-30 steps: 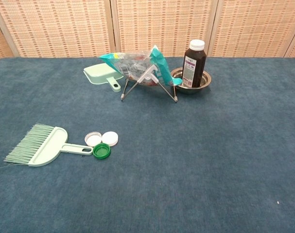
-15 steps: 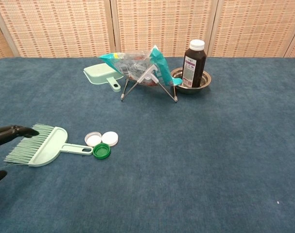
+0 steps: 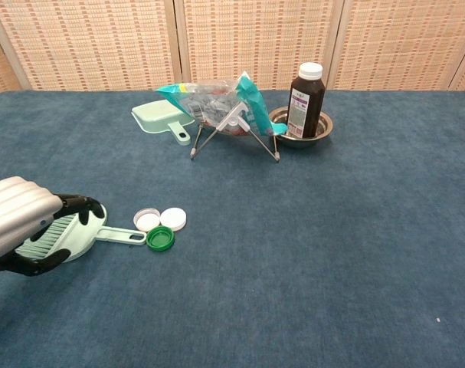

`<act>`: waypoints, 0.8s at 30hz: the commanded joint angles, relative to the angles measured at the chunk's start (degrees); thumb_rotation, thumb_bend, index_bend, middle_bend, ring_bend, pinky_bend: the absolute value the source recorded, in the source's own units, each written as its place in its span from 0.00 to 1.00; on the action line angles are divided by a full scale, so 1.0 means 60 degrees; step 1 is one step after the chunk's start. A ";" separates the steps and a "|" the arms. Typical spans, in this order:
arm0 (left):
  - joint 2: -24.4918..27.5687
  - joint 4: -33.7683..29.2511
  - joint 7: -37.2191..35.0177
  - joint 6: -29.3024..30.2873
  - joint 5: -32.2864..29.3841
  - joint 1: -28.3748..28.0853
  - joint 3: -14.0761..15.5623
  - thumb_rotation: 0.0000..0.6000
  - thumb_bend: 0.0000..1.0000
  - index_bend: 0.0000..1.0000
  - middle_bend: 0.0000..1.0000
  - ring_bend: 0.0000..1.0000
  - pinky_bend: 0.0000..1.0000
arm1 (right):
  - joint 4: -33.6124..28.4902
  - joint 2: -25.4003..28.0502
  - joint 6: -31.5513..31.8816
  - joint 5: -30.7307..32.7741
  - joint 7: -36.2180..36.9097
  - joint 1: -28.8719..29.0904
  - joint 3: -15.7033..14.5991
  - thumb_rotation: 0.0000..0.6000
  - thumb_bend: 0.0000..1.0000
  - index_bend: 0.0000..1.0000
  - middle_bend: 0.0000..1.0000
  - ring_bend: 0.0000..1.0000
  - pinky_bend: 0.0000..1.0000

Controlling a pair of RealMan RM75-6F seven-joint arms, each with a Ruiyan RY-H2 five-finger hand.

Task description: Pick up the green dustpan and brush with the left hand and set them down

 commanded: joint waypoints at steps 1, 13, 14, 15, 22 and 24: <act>-0.0209 0.0172 -0.0054 -0.0074 -0.0062 -0.0203 -0.0057 1.00 0.37 0.28 0.36 0.64 0.77 | -0.0015 -0.0018 -0.0035 0.0067 -0.0046 0.0022 0.0030 1.00 0.21 0.00 0.00 0.00 0.00; -0.0942 0.0892 0.0237 -0.0474 -0.0497 -0.0940 -0.0203 1.00 0.37 0.31 0.37 0.65 0.78 | -0.0035 0.0009 -0.0098 0.0331 -0.0007 0.0079 0.0114 1.00 0.21 0.00 0.00 0.00 0.00; -0.0988 0.0952 0.0257 -0.0498 -0.0534 -0.0978 -0.0201 1.00 0.37 0.31 0.37 0.65 0.78 | -0.0032 0.0015 -0.0090 0.0341 0.0007 0.0079 0.0120 1.00 0.21 0.00 0.00 0.00 0.00; -0.1044 0.1034 0.0302 -0.0522 -0.0584 -0.1024 -0.0200 1.00 0.37 0.31 0.37 0.65 0.78 | -0.0029 0.0024 -0.0078 0.0351 0.0026 0.0077 0.0125 1.00 0.21 0.00 0.00 0.00 0.00; -0.1263 0.1394 0.0501 -0.0538 -0.0824 -0.1197 -0.0160 1.00 0.37 0.33 0.37 0.65 0.78 | -0.0039 0.0093 -0.0020 0.0349 0.0143 0.0065 0.0119 1.00 0.21 0.00 0.00 0.00 0.00; -0.1282 0.1440 0.0548 -0.0528 -0.0872 -0.1226 -0.0121 1.00 0.37 0.34 0.39 0.65 0.78 | -0.0033 0.0101 -0.0009 0.0346 0.0166 0.0064 0.0118 1.00 0.21 0.00 0.00 0.00 0.00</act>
